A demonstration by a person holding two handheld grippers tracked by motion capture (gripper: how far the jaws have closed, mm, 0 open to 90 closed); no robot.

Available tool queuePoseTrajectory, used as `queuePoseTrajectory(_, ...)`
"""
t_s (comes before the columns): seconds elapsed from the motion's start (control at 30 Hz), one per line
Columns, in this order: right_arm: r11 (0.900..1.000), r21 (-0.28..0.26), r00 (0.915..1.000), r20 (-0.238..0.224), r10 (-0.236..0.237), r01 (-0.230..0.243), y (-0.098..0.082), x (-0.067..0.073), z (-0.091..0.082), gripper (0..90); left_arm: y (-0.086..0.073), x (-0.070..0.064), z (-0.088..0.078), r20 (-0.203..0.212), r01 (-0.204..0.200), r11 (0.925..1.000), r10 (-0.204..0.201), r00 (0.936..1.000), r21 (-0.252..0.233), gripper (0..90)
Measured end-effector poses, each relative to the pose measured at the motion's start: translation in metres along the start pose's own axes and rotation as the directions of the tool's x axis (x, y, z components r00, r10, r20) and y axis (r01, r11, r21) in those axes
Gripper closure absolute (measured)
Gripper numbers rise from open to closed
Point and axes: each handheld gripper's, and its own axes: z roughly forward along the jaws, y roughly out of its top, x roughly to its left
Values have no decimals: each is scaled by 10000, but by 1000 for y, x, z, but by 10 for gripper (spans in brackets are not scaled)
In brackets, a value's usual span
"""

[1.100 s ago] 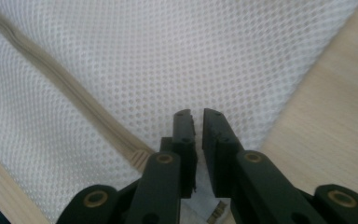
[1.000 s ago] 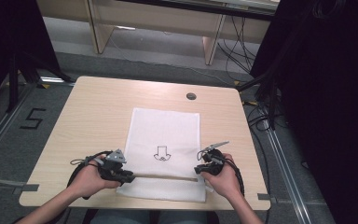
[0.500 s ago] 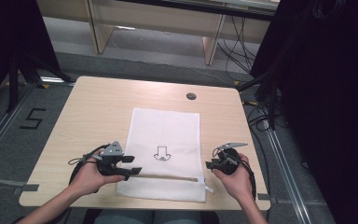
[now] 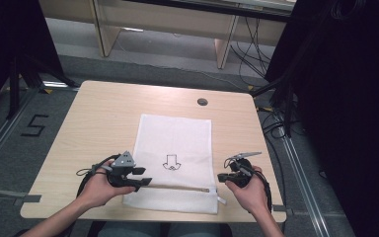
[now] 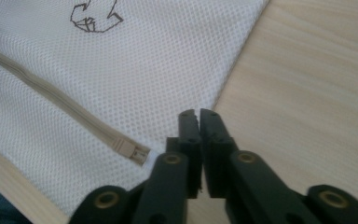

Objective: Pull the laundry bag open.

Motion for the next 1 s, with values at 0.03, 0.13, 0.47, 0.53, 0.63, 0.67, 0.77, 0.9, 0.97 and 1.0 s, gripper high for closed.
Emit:
queuePoseTrajectory(0.03,9999,108,10000,15,92,-92,-1,1,0,900,2,-2,1,62,-34,10000,34,10000,-19,540)
queuePoseTrajectory(0.13,9992,306,9997,9,249,-249,-4,5,2,900,5,-6,2,11,-254,9996,254,9997,-124,559)
queuePoseTrajectory(0.47,9939,1063,9993,-204,306,-283,-3,15,14,900,13,-14,9,442,-686,9975,679,9967,148,572)
queuePoseTrajectory(0.53,9933,1117,9991,-269,341,-308,-3,17,16,900,16,-17,14,489,-722,9973,715,9962,120,572)
queuePoseTrajectory(0.63,9910,1285,9987,-290,427,-386,-4,19,19,900,21,-26,23,767,-948,9954,933,9927,163,578)
queuePoseTrajectory(0.67,9903,1342,9986,-339,404,-355,-4,19,19,900,22,-29,25,804,-993,9948,973,9920,216,581)
queuePoseTrajectory(0.77,9874,1529,9982,-357,478,-418,-4,19,22,900,25,-33,32,944,-1244,9920,1217,9881,229,601)
queuePoseTrajectory(0.9,9816,1872,9988,-234,428,-377,-5,17,26,900,29,-36,38,1006,-1330,9906,1293,9865,311,614)
queuePoseTrajectory(0.97,9745,2158,9978,-134,657,-612,-7,19,29,900,31,-37,41,1101,-1311,9907,1266,9858,353,618)
queuePoseTrajectory(1.0,9775,2076,9987,-276,435,-368,-8,18,32,900,31,-37,41,1101,-1311,9907,1266,9858,353,618)
